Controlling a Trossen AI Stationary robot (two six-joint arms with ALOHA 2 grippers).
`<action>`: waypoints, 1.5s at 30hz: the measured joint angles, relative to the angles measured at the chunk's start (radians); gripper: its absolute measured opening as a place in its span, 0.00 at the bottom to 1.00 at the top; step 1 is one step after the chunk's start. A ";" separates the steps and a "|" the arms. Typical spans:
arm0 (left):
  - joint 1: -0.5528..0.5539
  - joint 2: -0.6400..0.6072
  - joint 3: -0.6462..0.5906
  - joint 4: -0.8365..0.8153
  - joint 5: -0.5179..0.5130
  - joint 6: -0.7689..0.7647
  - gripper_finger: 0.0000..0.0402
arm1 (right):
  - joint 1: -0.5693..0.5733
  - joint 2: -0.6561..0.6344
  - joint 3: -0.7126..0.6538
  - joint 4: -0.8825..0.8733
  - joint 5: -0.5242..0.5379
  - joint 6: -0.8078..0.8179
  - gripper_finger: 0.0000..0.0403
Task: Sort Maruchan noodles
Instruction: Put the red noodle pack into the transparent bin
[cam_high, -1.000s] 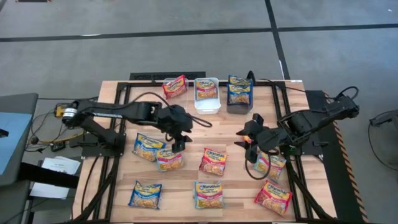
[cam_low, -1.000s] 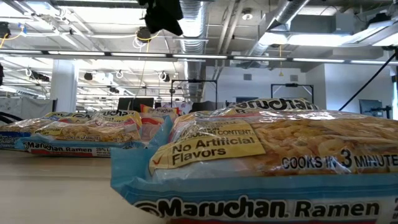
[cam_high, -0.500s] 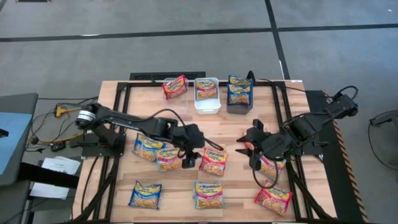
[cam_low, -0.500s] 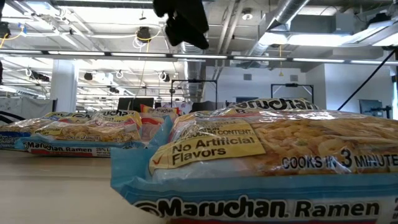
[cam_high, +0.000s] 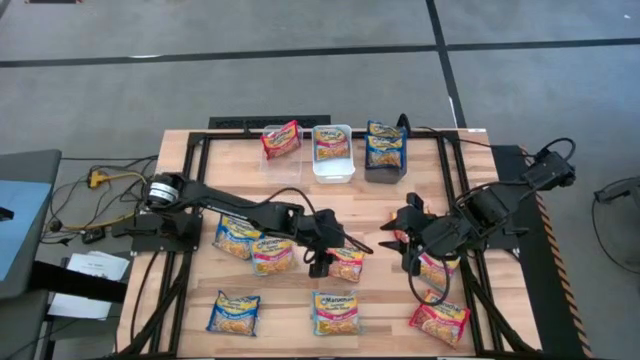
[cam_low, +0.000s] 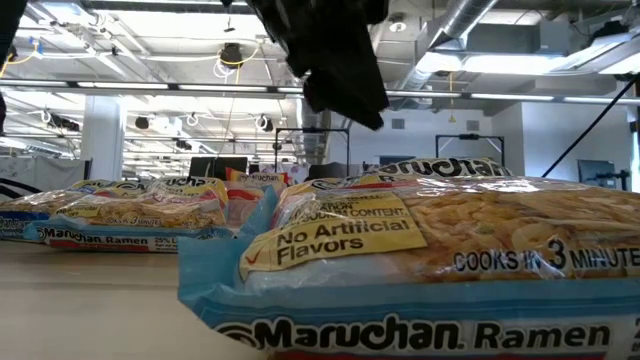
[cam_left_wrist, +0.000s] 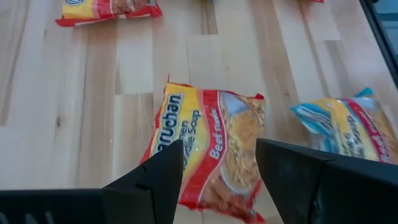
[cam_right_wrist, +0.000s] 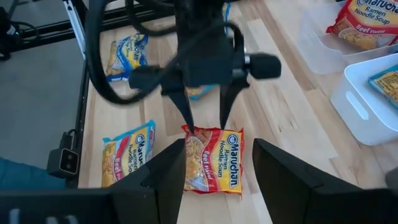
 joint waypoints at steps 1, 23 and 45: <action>0.000 0.012 0.000 0.011 0.000 0.000 0.47 | 0.000 0.000 0.000 0.001 0.000 0.000 0.52; -0.008 0.202 0.002 0.123 -0.018 0.010 0.47 | 0.000 0.000 0.000 0.003 0.000 0.000 0.52; -0.017 0.251 0.002 0.049 -0.125 0.000 0.21 | -0.001 0.000 0.000 0.024 0.001 -0.001 0.52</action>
